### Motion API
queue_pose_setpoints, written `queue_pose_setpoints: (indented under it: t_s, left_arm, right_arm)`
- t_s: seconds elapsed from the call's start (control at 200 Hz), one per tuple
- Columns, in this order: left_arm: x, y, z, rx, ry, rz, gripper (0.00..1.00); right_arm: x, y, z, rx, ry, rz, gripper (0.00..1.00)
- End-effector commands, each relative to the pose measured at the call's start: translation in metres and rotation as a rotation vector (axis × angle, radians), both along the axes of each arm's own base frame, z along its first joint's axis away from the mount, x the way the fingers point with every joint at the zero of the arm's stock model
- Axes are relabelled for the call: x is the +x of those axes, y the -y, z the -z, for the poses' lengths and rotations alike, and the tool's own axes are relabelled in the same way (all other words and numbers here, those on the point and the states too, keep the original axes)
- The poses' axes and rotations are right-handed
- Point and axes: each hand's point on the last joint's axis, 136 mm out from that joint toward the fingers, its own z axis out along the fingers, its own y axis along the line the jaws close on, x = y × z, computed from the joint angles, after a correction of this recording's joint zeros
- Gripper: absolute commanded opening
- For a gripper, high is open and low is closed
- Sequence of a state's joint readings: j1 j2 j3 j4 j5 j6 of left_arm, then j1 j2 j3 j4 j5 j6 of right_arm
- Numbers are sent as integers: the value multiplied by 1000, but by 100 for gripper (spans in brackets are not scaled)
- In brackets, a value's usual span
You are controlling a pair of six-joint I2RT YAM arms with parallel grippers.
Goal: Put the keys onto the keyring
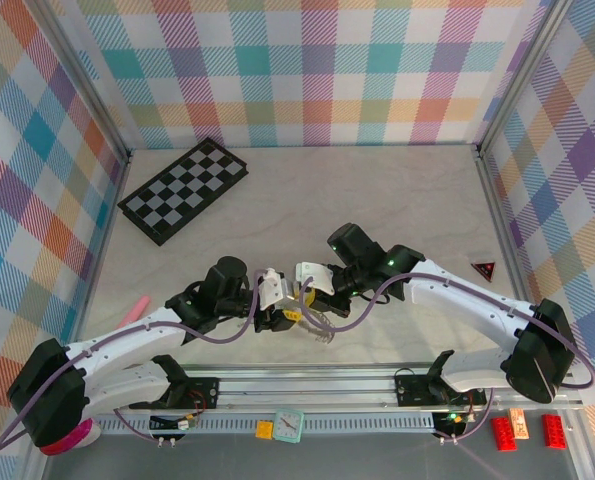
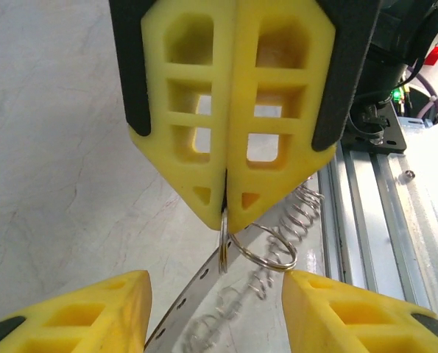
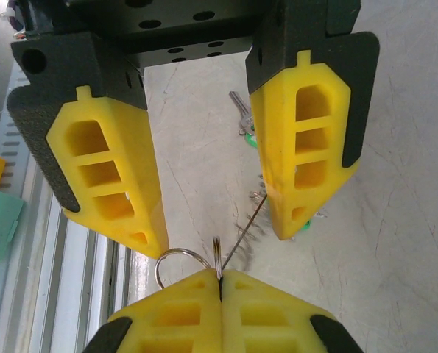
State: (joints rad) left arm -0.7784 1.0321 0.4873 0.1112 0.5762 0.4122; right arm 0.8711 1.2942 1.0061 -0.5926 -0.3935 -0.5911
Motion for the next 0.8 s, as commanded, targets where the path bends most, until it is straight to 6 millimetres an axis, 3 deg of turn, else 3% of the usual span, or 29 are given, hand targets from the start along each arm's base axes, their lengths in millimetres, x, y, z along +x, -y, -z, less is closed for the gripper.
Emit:
queue_pose_setpoints:
  t_s: [0.0,0.19,0.395,0.795]
  left_arm:
    - [-3,5,-15,-48,31,27,48]
    - [5,5,-20,-54,59,-13,40]
    - [9,6,-25,-77,75,-30,37]
    - [6,7,-28,-84,73,-13,4]
  right_arm:
    - [-4,-8,-14,56,5,-30,0]
    - [-8,-9,-13,57,-9,-41,0]
    - [-7,-11,-11,63,-12,-38,0]
    - [-10,-14,-14,81,-28,-46,0]
